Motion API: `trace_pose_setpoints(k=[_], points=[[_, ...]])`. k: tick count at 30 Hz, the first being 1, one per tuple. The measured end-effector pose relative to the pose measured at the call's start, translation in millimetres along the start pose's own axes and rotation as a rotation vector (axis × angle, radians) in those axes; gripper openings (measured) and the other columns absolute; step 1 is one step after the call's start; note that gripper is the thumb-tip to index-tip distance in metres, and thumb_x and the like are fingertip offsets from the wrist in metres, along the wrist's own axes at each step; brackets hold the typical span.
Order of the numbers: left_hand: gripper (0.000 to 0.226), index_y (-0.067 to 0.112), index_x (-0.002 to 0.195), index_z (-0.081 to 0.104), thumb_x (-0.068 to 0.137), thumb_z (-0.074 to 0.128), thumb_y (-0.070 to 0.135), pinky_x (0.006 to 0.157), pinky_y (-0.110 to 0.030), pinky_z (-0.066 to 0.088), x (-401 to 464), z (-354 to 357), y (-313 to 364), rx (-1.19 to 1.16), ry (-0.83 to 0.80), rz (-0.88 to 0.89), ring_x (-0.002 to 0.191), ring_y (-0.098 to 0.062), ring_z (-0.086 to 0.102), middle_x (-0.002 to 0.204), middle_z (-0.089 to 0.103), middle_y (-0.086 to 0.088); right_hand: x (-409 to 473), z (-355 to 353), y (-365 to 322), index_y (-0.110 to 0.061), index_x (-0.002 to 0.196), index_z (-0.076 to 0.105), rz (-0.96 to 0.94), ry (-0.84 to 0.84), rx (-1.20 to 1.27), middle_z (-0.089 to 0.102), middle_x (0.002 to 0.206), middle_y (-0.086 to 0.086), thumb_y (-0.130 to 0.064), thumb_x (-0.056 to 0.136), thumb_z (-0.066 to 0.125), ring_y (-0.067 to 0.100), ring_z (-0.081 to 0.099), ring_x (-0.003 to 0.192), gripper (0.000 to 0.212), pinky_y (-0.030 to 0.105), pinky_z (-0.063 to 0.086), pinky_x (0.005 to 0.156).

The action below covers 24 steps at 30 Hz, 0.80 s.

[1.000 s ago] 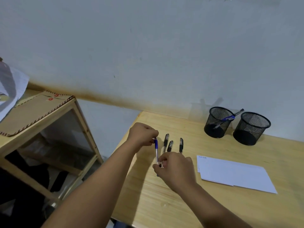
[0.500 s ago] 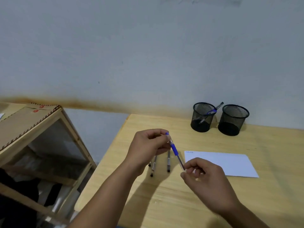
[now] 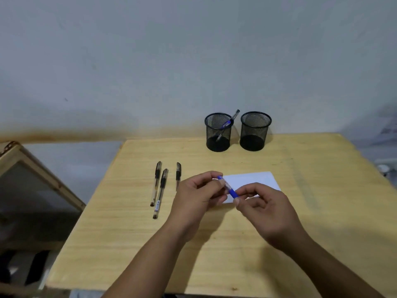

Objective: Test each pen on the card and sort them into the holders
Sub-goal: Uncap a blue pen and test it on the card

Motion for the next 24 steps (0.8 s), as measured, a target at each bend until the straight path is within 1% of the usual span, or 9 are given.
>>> trace_pose_setpoints(k=[2,4,6,9,11,13,18,21,24], points=[[0.012,0.005,0.098,0.072,0.089,0.065,0.005,0.081,-0.031,0.056,1,2,-7,0.001,-0.004,-0.024,0.079,-0.021,0.066,0.084,0.071,-0.015,3,-1,2,-0.036,0.082,0.07,0.01,0.009,-0.033,0.07,0.08,-0.015,-0.014,0.084,0.072,0.007,0.065,0.063,0.022,0.032,0.054,0.061],[0.012,0.006,0.098,0.072,0.089,0.065,0.005,0.083,-0.033,0.056,2,0,-11,0.016,0.004,-0.042,0.082,-0.022,0.068,0.087,0.073,-0.016,6,-1,4,-0.036,0.082,0.071,0.007,0.028,-0.074,0.069,0.082,-0.017,-0.013,0.083,0.071,0.012,0.065,0.063,0.023,0.034,0.054,0.061],[0.009,0.006,0.094,0.073,0.089,0.067,0.007,0.085,-0.035,0.056,4,-3,-13,0.046,0.012,-0.047,0.085,-0.022,0.07,0.089,0.074,-0.017,8,-2,5,-0.033,0.078,0.072,-0.012,0.057,-0.089,0.069,0.072,-0.016,-0.013,0.082,0.072,0.017,0.061,0.059,0.021,0.027,0.05,0.058],[0.01,0.004,0.086,0.076,0.085,0.073,0.013,0.083,-0.035,0.058,6,-7,-12,0.083,0.029,-0.043,0.085,-0.023,0.071,0.089,0.073,-0.02,10,0,1,-0.029,0.075,0.073,-0.073,0.06,-0.065,0.061,0.052,-0.017,-0.016,0.082,0.077,0.007,0.049,0.048,0.016,0.018,0.042,0.052],[0.01,0.004,0.087,0.076,0.083,0.075,0.013,0.08,-0.031,0.058,8,-11,-10,0.099,0.058,-0.036,0.085,-0.024,0.072,0.088,0.074,-0.021,11,3,-4,-0.031,0.074,0.073,-0.115,0.046,-0.052,0.061,0.051,-0.019,-0.016,0.083,0.077,0.004,0.049,0.048,0.018,0.015,0.04,0.051],[0.01,0.005,0.089,0.077,0.083,0.076,0.013,0.079,-0.03,0.058,9,-15,-8,0.117,0.078,-0.026,0.087,-0.026,0.073,0.086,0.074,-0.02,13,7,-4,-0.032,0.075,0.072,-0.149,0.032,-0.067,0.066,0.059,-0.021,-0.015,0.086,0.074,0.003,0.054,0.052,0.02,0.013,0.041,0.054],[0.01,0.003,0.091,0.076,0.085,0.074,0.01,0.077,-0.03,0.059,11,-25,-8,0.136,0.127,-0.011,0.088,-0.03,0.073,0.084,0.075,-0.019,18,18,3,-0.029,0.082,0.066,-0.185,0.035,-0.237,0.062,0.062,-0.011,-0.03,0.09,0.067,0.008,0.049,0.05,0.008,0.034,0.044,0.05],[0.009,0.001,0.09,0.075,0.085,0.074,0.009,0.076,-0.029,0.059,12,-30,-10,0.132,0.141,-0.032,0.089,-0.032,0.073,0.085,0.074,-0.02,18,24,1,-0.028,0.082,0.063,-0.218,0.035,-0.295,0.059,0.06,-0.012,-0.032,0.09,0.065,0.01,0.047,0.047,0.01,0.034,0.044,0.048],[0.008,0.001,0.089,0.076,0.085,0.073,0.008,0.074,-0.027,0.058,12,-36,-12,0.101,0.152,-0.058,0.088,-0.029,0.073,0.086,0.074,-0.021,17,30,0,-0.028,0.084,0.063,-0.252,0.045,-0.339,0.057,0.058,-0.007,-0.03,0.09,0.064,0.012,0.046,0.045,0.007,0.036,0.044,0.046]])
Point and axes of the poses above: each hand's wrist, its own x-axis towards the middle knuckle, its own z-axis out of the palm, y = z × x, the point moved 8 cm from there along x, towards the middle knuckle
